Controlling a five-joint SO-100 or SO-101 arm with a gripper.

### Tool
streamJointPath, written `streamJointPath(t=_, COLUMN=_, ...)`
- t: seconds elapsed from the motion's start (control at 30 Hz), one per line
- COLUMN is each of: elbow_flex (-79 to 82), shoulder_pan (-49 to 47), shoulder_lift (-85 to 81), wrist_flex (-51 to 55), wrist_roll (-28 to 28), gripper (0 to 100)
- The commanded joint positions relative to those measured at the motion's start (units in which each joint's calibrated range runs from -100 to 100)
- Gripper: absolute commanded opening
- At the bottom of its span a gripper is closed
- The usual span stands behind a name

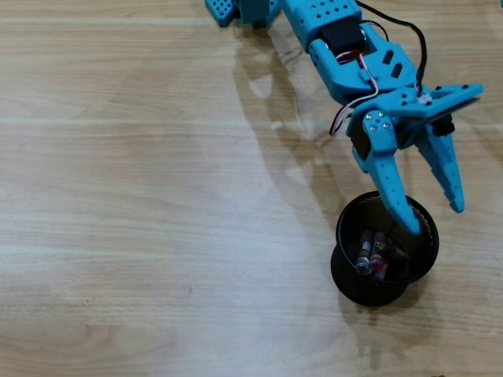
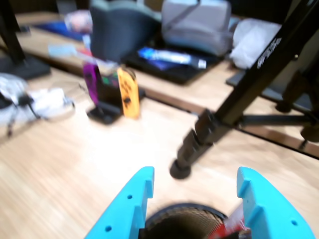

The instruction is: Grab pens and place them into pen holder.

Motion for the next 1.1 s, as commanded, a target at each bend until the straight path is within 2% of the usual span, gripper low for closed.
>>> streamJointPath(t=0.0, elbow_flex=2.79, shoulder_pan=1.08, shoulder_lift=-9.82, wrist_flex=5.43, wrist_roll=3.4, gripper=20)
streamJointPath(t=0.07, elbow_flex=5.42, shoulder_pan=1.26, shoulder_lift=-14.15, wrist_flex=10.9, wrist_roll=5.13, gripper=17)
streamJointPath(t=0.2, elbow_flex=11.48, shoulder_pan=2.63, shoulder_lift=-24.77, wrist_flex=23.84, wrist_roll=9.42, gripper=2)
streamJointPath(t=0.5, elbow_flex=26.68, shoulder_pan=7.85, shoulder_lift=-48.04, wrist_flex=45.52, wrist_roll=23.24, gripper=4)
streamJointPath(t=0.63, elbow_flex=35.37, shoulder_pan=11.14, shoulder_lift=-58.4, wrist_flex=53.54, wrist_roll=31.15, gripper=4)
streamJointPath(t=0.73, elbow_flex=42.43, shoulder_pan=13.79, shoulder_lift=-66.64, wrist_flex=57.09, wrist_roll=36.86, gripper=4)
streamJointPath(t=0.87, elbow_flex=53.92, shoulder_pan=15.89, shoulder_lift=-77.68, wrist_flex=58.01, wrist_roll=41.83, gripper=4)
streamJointPath(t=1.07, elbow_flex=76.19, shoulder_pan=20.28, shoulder_lift=-91.78, wrist_flex=56.46, wrist_roll=44.08, gripper=4)
